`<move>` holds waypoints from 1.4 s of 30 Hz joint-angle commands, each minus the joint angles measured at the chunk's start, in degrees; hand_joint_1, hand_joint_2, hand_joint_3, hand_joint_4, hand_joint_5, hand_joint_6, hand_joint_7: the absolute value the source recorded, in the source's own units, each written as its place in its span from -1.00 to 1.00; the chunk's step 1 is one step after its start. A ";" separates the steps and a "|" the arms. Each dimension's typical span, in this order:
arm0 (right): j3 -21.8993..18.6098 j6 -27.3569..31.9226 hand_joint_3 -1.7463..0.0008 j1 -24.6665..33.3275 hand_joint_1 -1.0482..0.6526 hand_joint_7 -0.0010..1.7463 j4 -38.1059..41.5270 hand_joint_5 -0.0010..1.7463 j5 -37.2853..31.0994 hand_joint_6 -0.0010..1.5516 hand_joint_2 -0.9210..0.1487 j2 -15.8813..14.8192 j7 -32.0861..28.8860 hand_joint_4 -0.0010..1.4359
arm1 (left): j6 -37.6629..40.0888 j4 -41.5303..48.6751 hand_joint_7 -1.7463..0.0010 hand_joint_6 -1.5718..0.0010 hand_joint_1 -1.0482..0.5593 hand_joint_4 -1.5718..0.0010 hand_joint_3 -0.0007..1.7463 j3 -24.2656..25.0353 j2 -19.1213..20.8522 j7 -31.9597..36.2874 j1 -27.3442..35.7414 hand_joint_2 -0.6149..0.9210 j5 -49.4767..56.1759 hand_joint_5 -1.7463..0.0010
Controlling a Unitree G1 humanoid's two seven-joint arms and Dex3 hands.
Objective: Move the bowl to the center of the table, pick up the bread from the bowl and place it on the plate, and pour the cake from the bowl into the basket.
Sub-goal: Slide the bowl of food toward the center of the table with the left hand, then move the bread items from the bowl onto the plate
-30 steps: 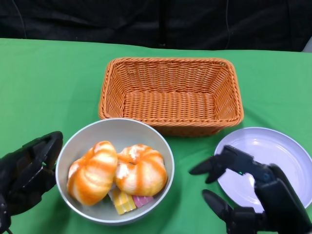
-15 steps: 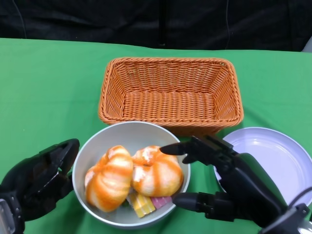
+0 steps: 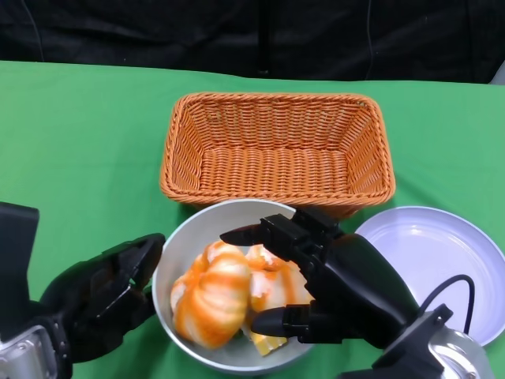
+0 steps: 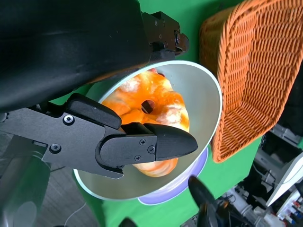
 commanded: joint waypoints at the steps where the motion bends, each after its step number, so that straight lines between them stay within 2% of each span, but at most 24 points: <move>1: 1.04 0.52 1.00 -1.70 -0.42 -0.06 1.58 0.36 -1.56 -0.92 -0.95 -0.47 -1.20 -1.00 | -1.04 -0.82 0.99 0.93 -0.59 1.00 -0.40 -1.02 0.32 -0.30 0.19 1.00 0.24 0.76; 6: 2.78 0.50 1.00 -3.64 -0.42 -0.08 4.78 0.33 -4.26 -0.93 -0.92 -0.85 -2.34 -1.00 | -1.91 -2.26 0.99 0.93 -0.58 0.99 -0.36 -3.10 0.96 1.33 0.66 1.00 2.76 0.73; 13: 4.98 1.11 1.00 -6.34 -0.45 -0.17 9.56 0.26 -7.97 -0.89 -0.93 -1.37 -4.16 -0.98 | -5.08 -2.53 0.97 0.81 -0.63 0.99 -0.42 -4.67 1.37 3.38 1.78 1.00 7.96 0.47; 18: 7.19 1.26 1.00 -8.67 -0.46 -0.28 13.92 0.20 -10.81 -0.80 -0.94 -1.38 -7.02 -0.93 | -6.42 -2.63 0.98 0.81 -0.64 1.00 -0.42 -5.52 1.89 3.19 2.39 1.00 10.00 0.46; 24: 10.23 2.18 1.00 -12.15 -0.52 -0.41 20.73 0.14 -14.06 -0.73 -0.97 -1.04 -9.61 -0.92 | -15.96 -2.26 0.99 0.83 -0.65 1.00 -0.28 -10.35 5.03 3.13 3.89 1.00 18.87 0.46; 28: 11.73 2.74 1.00 -13.52 -0.51 -0.60 24.05 0.03 -13.70 -0.59 -0.98 -0.10 -9.91 -0.84 | -21.63 -1.28 0.99 0.82 -0.60 1.00 -0.24 -11.25 5.11 3.74 5.14 1.00 23.06 0.42; 32: 13.28 3.78 0.98 -14.50 -0.42 -0.66 26.01 -0.02 -14.85 -0.48 -1.00 0.81 -11.74 -0.75 | -23.74 -0.58 0.98 0.79 -0.60 1.00 -0.21 -11.22 4.43 4.20 5.62 1.00 24.96 0.42; 33: 13.53 3.91 0.98 -14.70 -0.34 -0.62 26.56 -0.01 -15.14 -0.34 -1.00 1.06 -12.83 -0.64 | -23.90 -0.42 0.97 0.78 -0.61 1.00 -0.21 -10.95 3.89 4.68 5.72 1.00 25.11 0.43; 35: 13.84 3.68 0.96 -15.00 -0.24 -0.57 27.49 -0.02 -15.21 -0.20 -1.00 1.29 -15.08 -0.49 | -23.89 -0.34 0.97 0.76 -0.62 1.00 -0.20 -10.39 2.82 5.52 5.87 1.00 25.23 0.42; 37: 13.94 2.05 0.96 -15.39 -0.10 -0.47 28.71 0.07 -14.68 -0.01 -0.98 1.26 -18.56 -0.19 | -23.73 -0.73 0.96 0.75 -0.65 0.98 -0.19 -9.71 1.27 6.93 6.06 1.00 25.28 0.39; 39: 13.92 -0.78 0.93 -15.94 -0.03 -0.39 30.56 0.25 -14.03 0.12 -0.99 1.26 -23.30 0.01 | -24.51 -0.85 0.96 0.74 -0.66 0.98 -0.17 -9.34 0.27 7.99 6.35 1.00 25.69 0.35; 40: 13.92 -2.19 0.87 -16.24 0.02 -0.24 31.58 0.58 -13.88 0.25 -0.97 1.29 -25.69 0.20 | -25.05 -0.80 0.96 0.72 -0.67 0.99 -0.15 -9.28 0.01 8.31 6.48 1.00 25.99 0.28; 41: 13.75 -3.94 0.73 -16.52 0.04 -0.14 32.75 0.71 -13.54 0.27 -0.86 1.47 -28.55 0.25 | -26.04 -0.58 0.96 0.72 -0.67 0.99 -0.14 -9.00 -0.47 8.57 6.69 1.00 25.97 0.25; 42: 13.52 -5.23 0.31 -16.68 0.06 0.27 33.56 0.85 -13.18 0.19 -0.55 1.64 -30.67 0.37 | -26.82 -0.37 0.96 0.70 -0.66 1.00 -0.12 -8.77 -0.89 8.84 6.85 1.00 25.99 0.23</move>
